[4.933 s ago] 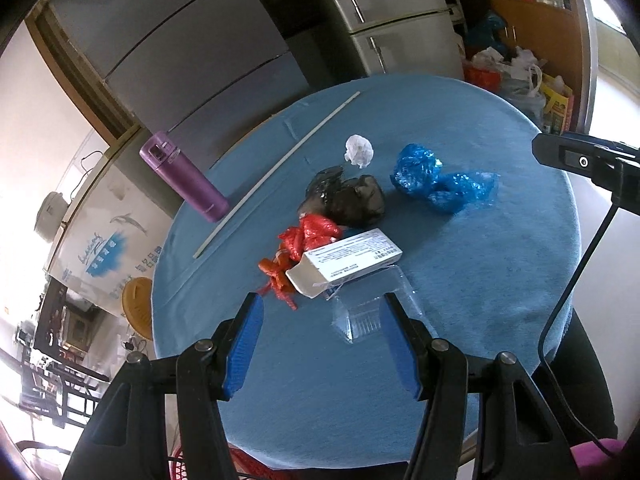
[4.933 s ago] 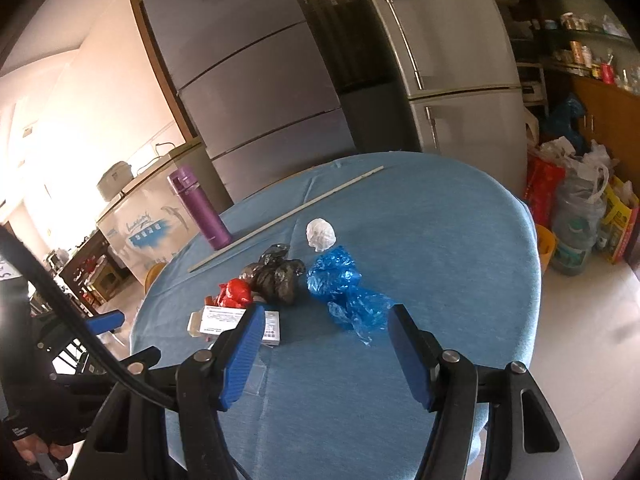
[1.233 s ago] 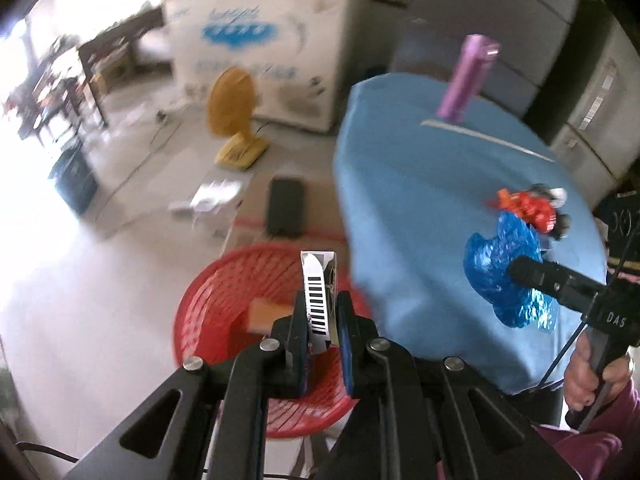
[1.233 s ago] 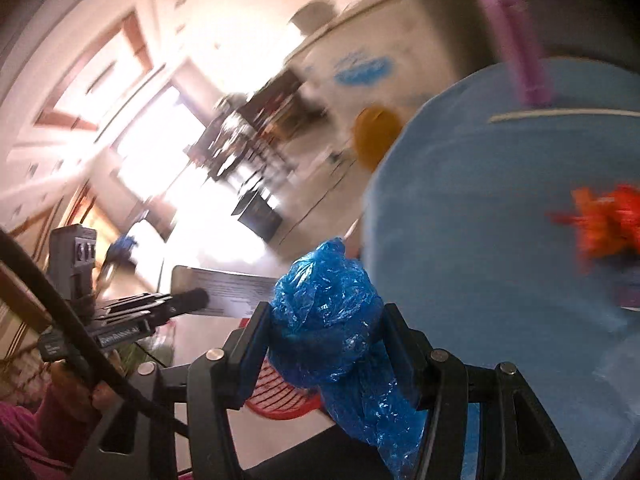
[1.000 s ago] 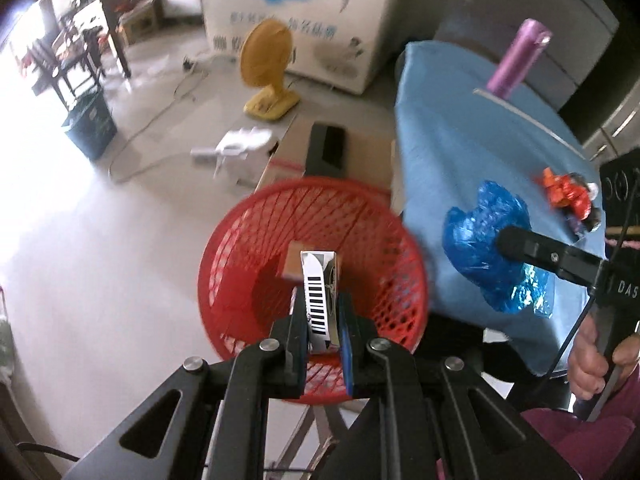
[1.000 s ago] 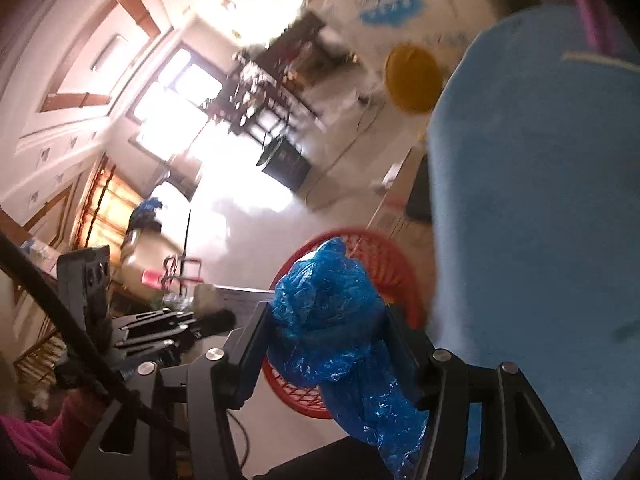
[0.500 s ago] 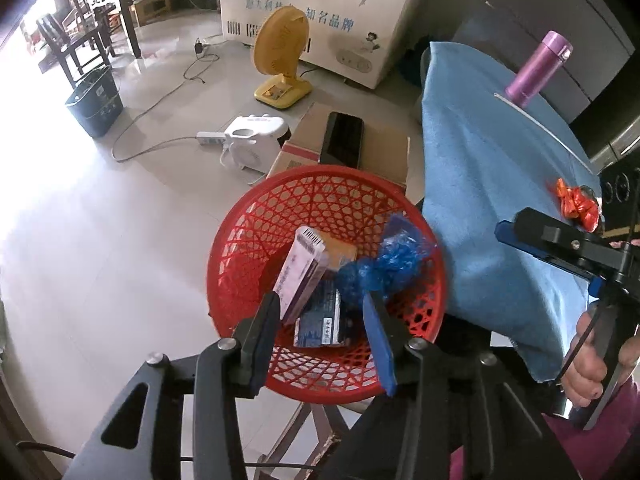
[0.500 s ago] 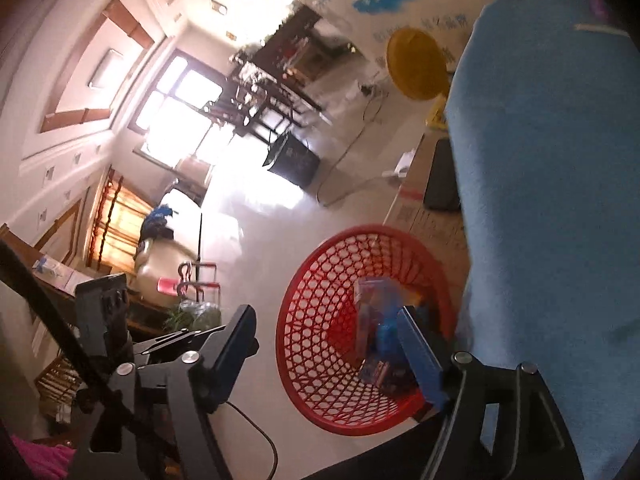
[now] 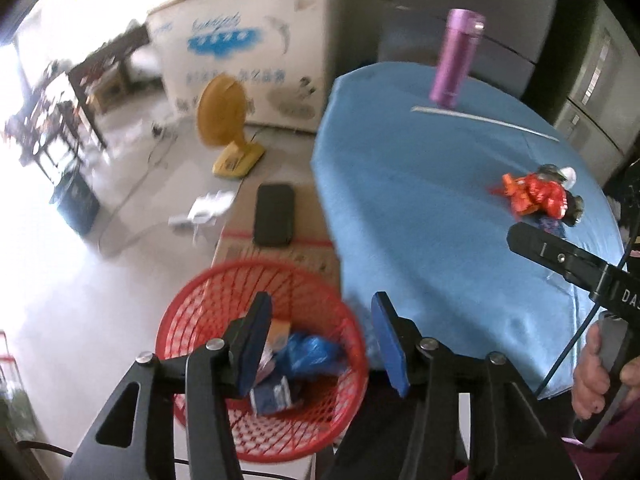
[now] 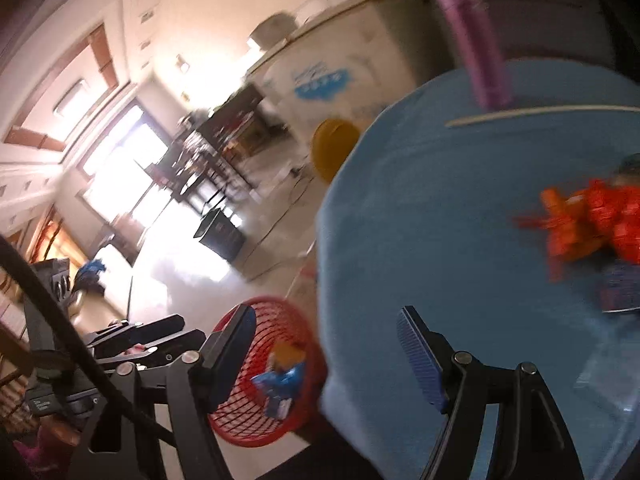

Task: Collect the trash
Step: 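Return both tools to the table toward the remaining bags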

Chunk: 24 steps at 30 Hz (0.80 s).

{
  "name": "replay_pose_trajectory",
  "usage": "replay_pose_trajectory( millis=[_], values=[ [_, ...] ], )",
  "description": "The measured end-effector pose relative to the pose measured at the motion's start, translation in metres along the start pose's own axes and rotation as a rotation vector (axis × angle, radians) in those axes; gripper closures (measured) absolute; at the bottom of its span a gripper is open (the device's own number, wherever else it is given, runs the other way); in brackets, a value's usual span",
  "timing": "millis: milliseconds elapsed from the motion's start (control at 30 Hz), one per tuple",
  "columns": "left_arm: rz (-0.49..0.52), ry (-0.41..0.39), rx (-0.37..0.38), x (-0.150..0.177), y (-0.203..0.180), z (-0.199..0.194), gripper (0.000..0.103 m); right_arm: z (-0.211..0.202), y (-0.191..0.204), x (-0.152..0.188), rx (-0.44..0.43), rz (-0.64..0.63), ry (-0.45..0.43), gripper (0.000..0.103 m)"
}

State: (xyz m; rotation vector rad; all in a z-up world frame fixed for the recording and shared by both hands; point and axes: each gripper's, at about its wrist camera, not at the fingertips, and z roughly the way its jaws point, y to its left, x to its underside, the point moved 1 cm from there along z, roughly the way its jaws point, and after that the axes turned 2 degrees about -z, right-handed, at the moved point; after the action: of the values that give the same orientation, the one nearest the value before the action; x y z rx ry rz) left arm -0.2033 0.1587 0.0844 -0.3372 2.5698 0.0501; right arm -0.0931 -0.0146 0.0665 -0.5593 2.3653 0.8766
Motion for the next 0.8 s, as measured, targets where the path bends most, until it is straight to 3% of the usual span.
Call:
replay_pose_trajectory(
  millis=[333,800],
  values=[
    [0.153,-0.102,0.037,-0.029,-0.077,-0.013,0.049,-0.086,-0.055,-0.005,0.117,0.105,-0.159,0.027],
    [0.286,-0.141,0.07,-0.038,-0.143,-0.027,0.047,-0.159,-0.114,0.02,0.213,0.236,-0.286,0.027]
  ],
)
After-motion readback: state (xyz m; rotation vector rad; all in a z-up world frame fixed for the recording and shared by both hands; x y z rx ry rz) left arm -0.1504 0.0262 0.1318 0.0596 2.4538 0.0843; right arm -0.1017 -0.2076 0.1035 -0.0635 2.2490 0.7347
